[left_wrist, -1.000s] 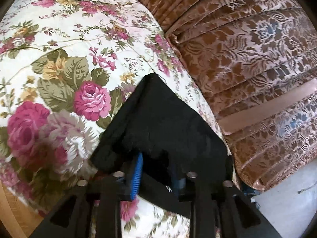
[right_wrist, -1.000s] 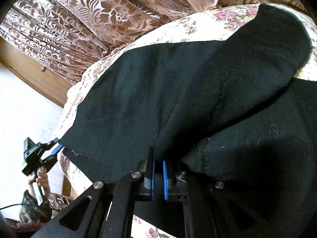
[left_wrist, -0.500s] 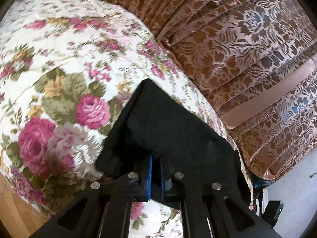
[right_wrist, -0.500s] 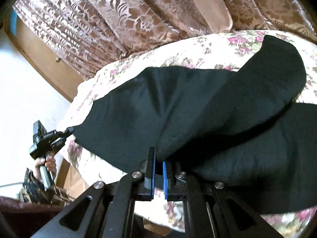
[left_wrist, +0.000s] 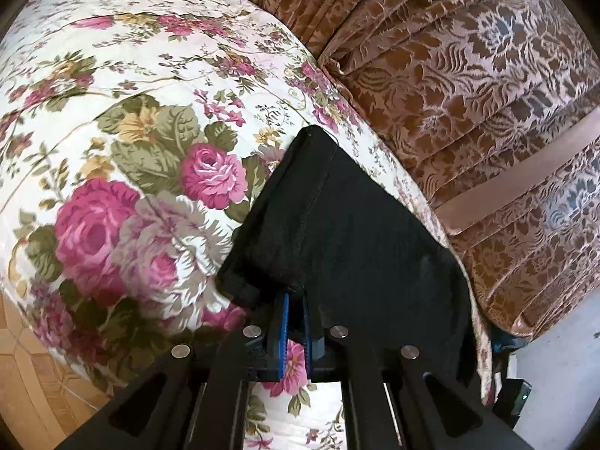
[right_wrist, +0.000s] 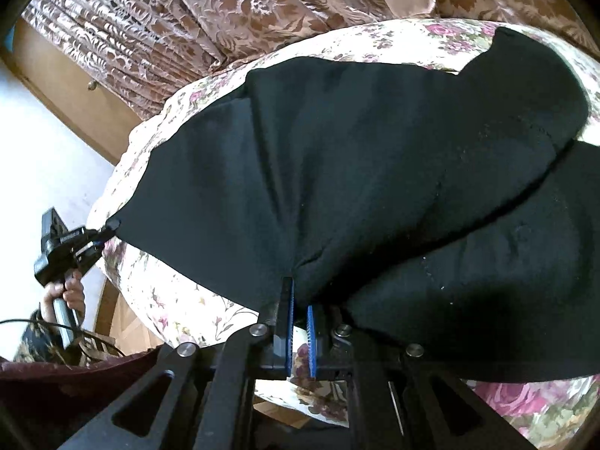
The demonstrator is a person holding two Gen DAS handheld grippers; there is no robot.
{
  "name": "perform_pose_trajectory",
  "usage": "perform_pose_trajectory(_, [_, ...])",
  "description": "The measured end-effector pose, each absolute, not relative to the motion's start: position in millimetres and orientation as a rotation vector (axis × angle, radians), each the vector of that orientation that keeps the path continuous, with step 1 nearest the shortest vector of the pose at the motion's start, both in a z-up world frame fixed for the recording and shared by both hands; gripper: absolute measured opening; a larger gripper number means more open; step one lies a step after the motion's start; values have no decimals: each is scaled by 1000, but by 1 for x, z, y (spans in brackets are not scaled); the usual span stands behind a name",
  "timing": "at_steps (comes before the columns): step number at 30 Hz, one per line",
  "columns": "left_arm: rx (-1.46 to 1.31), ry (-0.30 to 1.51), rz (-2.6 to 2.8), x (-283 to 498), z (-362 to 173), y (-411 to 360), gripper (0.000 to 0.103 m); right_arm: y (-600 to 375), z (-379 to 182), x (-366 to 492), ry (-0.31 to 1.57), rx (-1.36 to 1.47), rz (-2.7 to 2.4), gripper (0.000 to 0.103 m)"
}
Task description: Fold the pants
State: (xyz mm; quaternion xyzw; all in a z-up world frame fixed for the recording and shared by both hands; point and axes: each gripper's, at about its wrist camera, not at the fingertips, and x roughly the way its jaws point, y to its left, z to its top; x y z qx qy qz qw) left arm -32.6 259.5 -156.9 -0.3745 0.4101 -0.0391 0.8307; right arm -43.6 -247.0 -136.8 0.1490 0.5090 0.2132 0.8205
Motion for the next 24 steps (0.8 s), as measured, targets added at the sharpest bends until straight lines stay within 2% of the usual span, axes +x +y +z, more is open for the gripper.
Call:
perform_pose_trajectory(7, [-749, 948, 2, -16, -167, 258, 11, -247, -136, -39, 1109, 341, 472, 7])
perform_pose_trajectory(10, [-705, 961, 23, -19, -154, 258, 16, -255, -131, -41, 1123, 370, 494, 16])
perform_pose_trajectory(12, [-673, 940, 58, -25, -142, 263, 17, -265, -124, -43, 1121, 373, 495, 26])
perform_pose_trajectory(17, [-565, 806, 154, -38, -102, 271, 16, -299, -95, -44, 1078, 378, 426, 30])
perform_pose_trajectory(20, [-531, 776, 80, -26, -89, 252, 17, -323, -80, -30, 1027, 407, 351, 31])
perform_pose_trajectory(24, [-443, 829, -89, 3, -93, 197, 17, -350, -71, 7, 980, 445, 212, 33])
